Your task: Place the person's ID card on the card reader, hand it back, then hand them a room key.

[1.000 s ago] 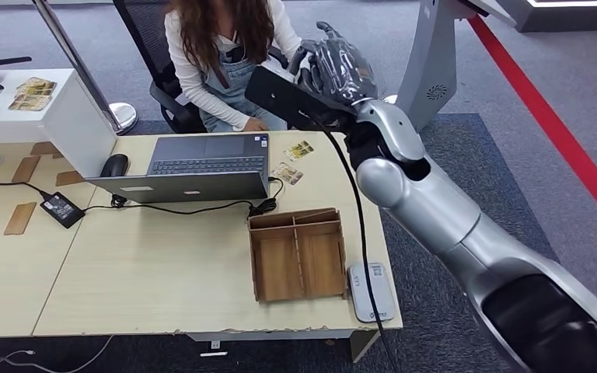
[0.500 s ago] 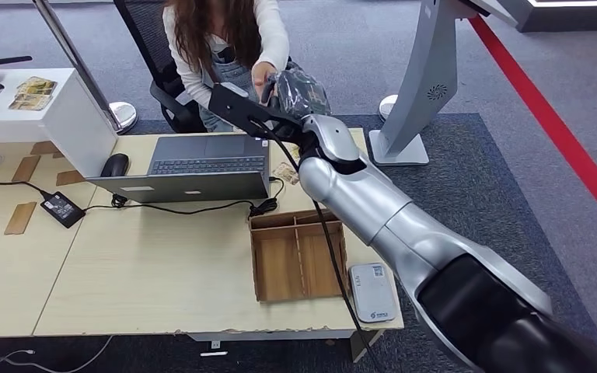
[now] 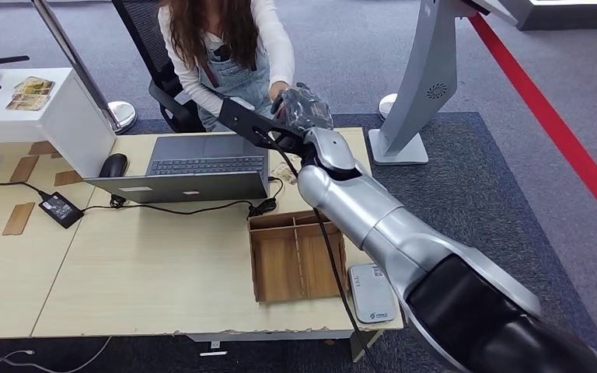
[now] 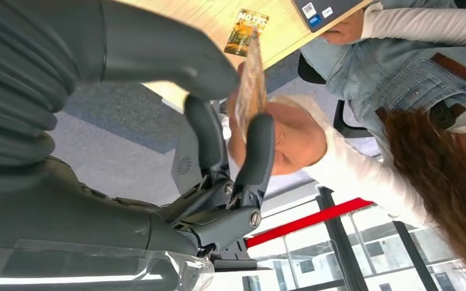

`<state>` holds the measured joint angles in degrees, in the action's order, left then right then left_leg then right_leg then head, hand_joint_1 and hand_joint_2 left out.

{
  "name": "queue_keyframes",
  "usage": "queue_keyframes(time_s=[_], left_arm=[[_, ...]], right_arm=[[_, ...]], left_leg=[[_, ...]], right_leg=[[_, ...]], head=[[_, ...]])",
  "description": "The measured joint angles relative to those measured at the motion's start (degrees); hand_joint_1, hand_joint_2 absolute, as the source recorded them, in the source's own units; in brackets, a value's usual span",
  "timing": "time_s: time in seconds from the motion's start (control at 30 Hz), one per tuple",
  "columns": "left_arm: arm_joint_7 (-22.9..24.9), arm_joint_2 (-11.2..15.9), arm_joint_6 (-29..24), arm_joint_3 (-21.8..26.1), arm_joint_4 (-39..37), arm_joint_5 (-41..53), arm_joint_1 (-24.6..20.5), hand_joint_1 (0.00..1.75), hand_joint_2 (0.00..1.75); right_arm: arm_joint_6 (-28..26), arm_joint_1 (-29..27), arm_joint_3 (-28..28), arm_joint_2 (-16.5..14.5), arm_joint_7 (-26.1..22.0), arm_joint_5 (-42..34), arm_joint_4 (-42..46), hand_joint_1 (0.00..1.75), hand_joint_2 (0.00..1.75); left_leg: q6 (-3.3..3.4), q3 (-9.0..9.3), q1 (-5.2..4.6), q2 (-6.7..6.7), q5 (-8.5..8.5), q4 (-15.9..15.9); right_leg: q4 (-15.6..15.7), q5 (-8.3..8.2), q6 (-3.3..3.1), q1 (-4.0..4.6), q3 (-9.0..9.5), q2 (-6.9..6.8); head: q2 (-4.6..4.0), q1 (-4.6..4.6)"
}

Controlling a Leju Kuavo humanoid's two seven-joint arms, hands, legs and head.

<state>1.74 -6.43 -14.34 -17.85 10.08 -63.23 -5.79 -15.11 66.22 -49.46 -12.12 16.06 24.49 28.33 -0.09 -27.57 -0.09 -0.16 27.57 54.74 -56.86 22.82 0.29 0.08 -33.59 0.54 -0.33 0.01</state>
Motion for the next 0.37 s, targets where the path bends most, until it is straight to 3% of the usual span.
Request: queue_keyframes(time_s=[0.2, 0.37], left_arm=[[-1.08, -0.2, -0.53, 0.09, 0.0, -2.22, 0.05, 0.0, 0.0], [-1.76, -0.47, -1.26, 0.4, 0.0, -4.12, 0.14, 0.0, 0.0]], right_arm=[[-2.69, -0.61, 0.79, 0.5, -7.01, -3.91, 1.9, 0.0, 1.75], [-2.8, -4.47, 1.72, 4.74, -3.66, -2.57, 11.42, 0.0, 1.75]], left_leg=[[0.0, 0.05, -0.02, 0.02, -0.01, 0.0], [0.01, 0.19, -0.1, 0.0, -0.01, 0.01]], right_leg=[[0.01, 0.0, 0.0, 0.01, 0.02, 0.01], [0.05, -0.01, 0.0, 0.02, 0.13, -0.02]], head=[[0.01, 0.0], [0.01, -0.02]])
